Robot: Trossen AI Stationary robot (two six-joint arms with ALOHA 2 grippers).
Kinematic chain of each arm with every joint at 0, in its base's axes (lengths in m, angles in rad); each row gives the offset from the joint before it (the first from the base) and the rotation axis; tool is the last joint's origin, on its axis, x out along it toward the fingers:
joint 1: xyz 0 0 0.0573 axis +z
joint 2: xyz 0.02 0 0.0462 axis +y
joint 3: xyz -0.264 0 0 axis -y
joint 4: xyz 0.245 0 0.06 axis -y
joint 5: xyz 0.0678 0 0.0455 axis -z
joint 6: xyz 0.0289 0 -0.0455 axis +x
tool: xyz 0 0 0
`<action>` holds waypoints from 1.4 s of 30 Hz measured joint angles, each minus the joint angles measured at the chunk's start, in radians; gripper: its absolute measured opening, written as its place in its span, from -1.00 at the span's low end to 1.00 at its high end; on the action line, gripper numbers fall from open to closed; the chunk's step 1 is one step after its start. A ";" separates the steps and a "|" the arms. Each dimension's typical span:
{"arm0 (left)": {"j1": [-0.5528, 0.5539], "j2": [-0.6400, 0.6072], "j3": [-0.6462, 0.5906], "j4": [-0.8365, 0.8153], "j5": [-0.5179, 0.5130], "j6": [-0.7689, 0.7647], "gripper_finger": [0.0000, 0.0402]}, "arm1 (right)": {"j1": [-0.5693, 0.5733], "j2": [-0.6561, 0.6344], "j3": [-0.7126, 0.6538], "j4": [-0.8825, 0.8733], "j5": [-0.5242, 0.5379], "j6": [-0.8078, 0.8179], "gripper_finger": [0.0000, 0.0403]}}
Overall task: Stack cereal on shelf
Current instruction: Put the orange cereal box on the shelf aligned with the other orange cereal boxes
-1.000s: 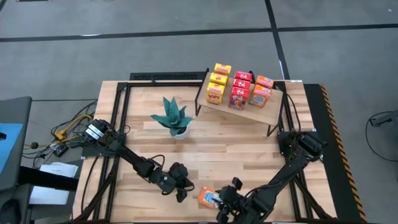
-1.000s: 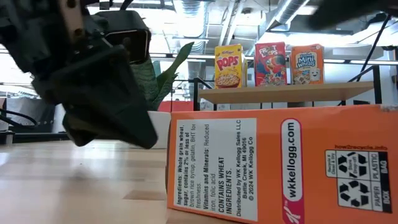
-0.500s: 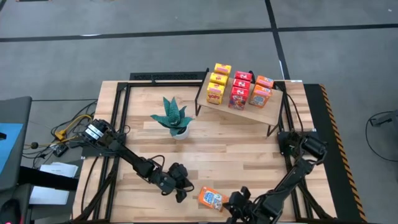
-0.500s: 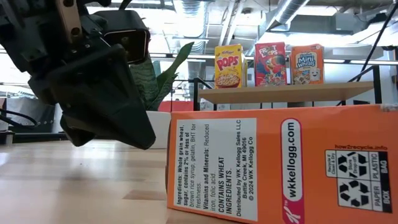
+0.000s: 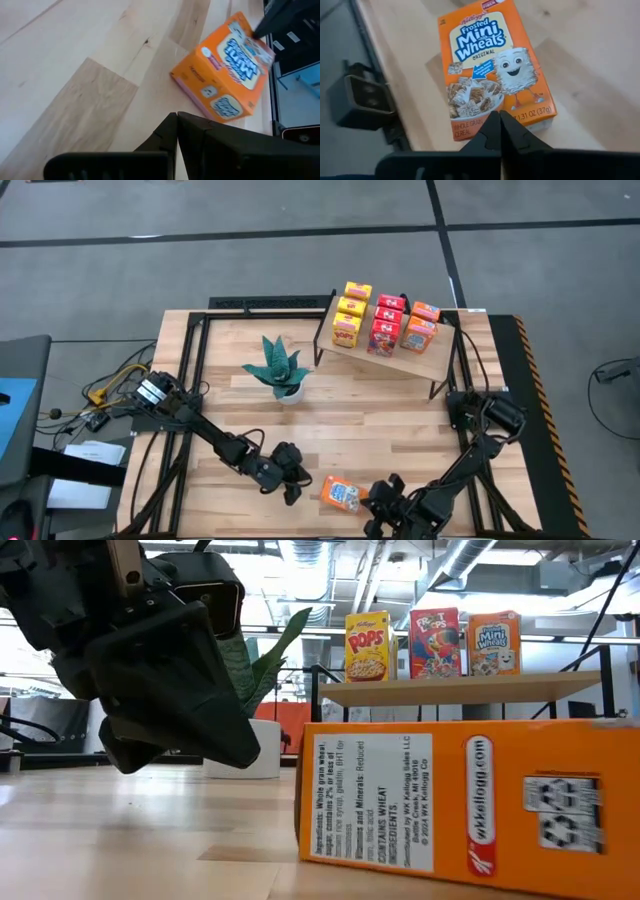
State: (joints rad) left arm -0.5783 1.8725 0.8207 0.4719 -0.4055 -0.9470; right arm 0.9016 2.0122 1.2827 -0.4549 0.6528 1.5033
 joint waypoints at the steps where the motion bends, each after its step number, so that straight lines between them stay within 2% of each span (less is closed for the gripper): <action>1: 0.002 0.000 0.000 0.002 0.000 -0.001 -1.00 | -0.005 0.000 0.001 -0.016 -0.006 -0.008 -0.97; 8: 0.042 -0.001 0.001 0.025 0.035 -0.026 -1.00 | -0.006 0.000 0.000 -0.124 -0.007 0.068 -0.87; 14: 0.068 -0.001 0.001 0.061 0.051 -0.015 -1.00 | 0.038 0.001 -0.001 -0.227 0.024 0.204 -0.96; 17: 0.080 -0.001 0.001 0.078 0.052 -0.015 -1.00 | 0.049 0.015 -0.011 -0.280 -0.030 0.252 -0.95; 23: 0.098 -0.001 0.001 0.081 0.056 -0.015 -1.00 | 0.034 0.010 -0.018 -0.282 -0.026 0.256 -0.82; 30: 0.119 -0.001 0.001 0.129 0.068 0.031 -1.00 | 0.018 0.008 -0.018 -0.278 -0.015 0.217 -0.92; 33: 0.132 -0.001 0.001 0.126 0.081 0.045 -1.00 | 0.032 -0.017 -0.018 -0.305 -0.052 0.223 -0.93; 35: 0.135 -0.001 0.001 0.121 0.088 0.046 -1.00 | 0.050 -0.054 -0.017 -0.354 -0.113 0.268 -0.88; 38: 0.140 -0.001 0.001 0.097 0.094 0.045 -0.99 | 0.075 -0.126 -0.017 -0.413 -0.234 0.333 -0.68; 40: 0.145 -0.001 0.001 0.080 0.112 0.052 -0.97 | 0.084 -0.204 -0.017 -0.400 -0.288 0.296 -0.49; 42: 0.147 -0.001 0.001 0.069 0.145 0.068 -0.91 | 0.088 -0.288 -0.017 -0.339 -0.307 0.176 -0.27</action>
State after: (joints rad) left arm -0.4316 1.8717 0.8219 0.5405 -0.2608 -0.8791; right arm 0.9899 1.7237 1.2659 -0.7942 0.3455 1.6795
